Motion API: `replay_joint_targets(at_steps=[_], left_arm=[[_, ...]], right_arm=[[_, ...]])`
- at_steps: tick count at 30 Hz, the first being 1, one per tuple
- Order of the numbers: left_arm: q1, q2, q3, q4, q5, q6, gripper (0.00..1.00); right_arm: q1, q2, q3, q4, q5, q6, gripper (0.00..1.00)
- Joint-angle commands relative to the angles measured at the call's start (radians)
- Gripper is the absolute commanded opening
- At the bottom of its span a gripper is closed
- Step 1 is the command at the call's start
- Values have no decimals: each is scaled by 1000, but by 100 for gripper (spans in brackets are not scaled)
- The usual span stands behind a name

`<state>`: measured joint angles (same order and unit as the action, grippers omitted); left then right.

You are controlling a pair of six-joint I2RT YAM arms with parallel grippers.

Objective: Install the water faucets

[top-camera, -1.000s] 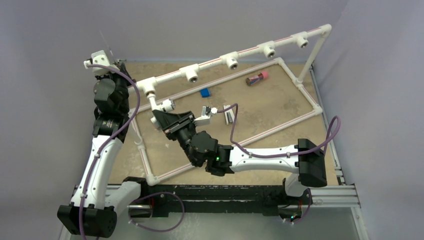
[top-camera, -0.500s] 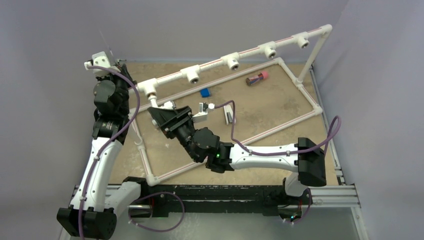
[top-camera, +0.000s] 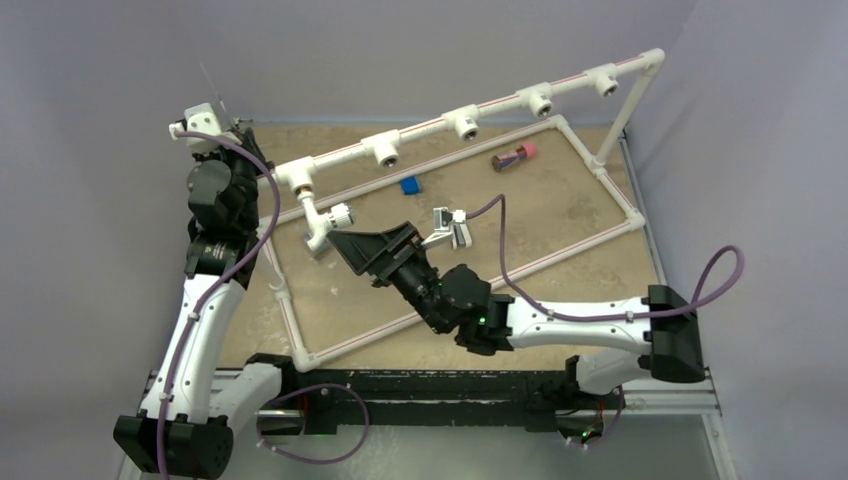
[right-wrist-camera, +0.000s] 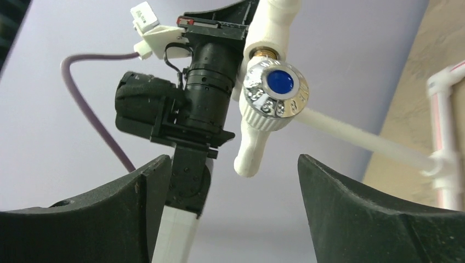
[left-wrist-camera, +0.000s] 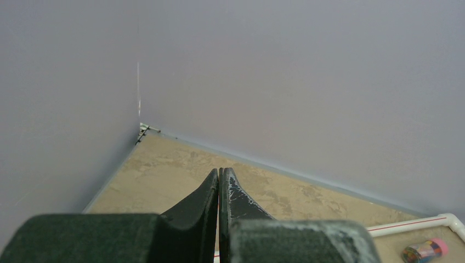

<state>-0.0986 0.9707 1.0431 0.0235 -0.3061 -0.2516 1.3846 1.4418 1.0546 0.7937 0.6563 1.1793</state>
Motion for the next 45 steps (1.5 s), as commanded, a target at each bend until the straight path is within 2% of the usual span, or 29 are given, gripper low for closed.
replay_joint_targets(at_steps=[1,5,8,9,13,17,22,26,34,38,45], left_arm=[[-15,45,-67,-257,60,-2,0],[-15,41,-66,-260,61,-1,0],[-13,39,-69,-262,74,-8,0],[-13,39,-69,-263,79,-10,0],[-10,40,-70,-270,82,-12,0],[-10,37,-77,-268,84,-10,0],[-10,38,-83,-270,88,-9,0],[-10,33,-89,-264,87,-8,0],[-9,30,-88,-265,91,-8,0],[-9,30,-90,-265,92,-9,0],[-9,28,-92,-264,97,-9,0]], right_arm=[[-4,-125,-45,-28,-33,-308,87],[-8,-218,-51,-91,-119,-618,86],[-7,-254,-8,-213,-169,-829,85],[-7,-261,11,-242,-177,-951,85],[-7,-242,110,-378,-196,-1229,85],[19,-220,157,-442,-275,-1537,83],[40,-175,172,-465,-281,-1847,85],[70,-149,143,-404,-259,-2134,88],[134,-67,58,-64,-159,-2605,90],[137,2,65,58,-139,-2738,90],[132,119,140,75,-153,-2817,90]])
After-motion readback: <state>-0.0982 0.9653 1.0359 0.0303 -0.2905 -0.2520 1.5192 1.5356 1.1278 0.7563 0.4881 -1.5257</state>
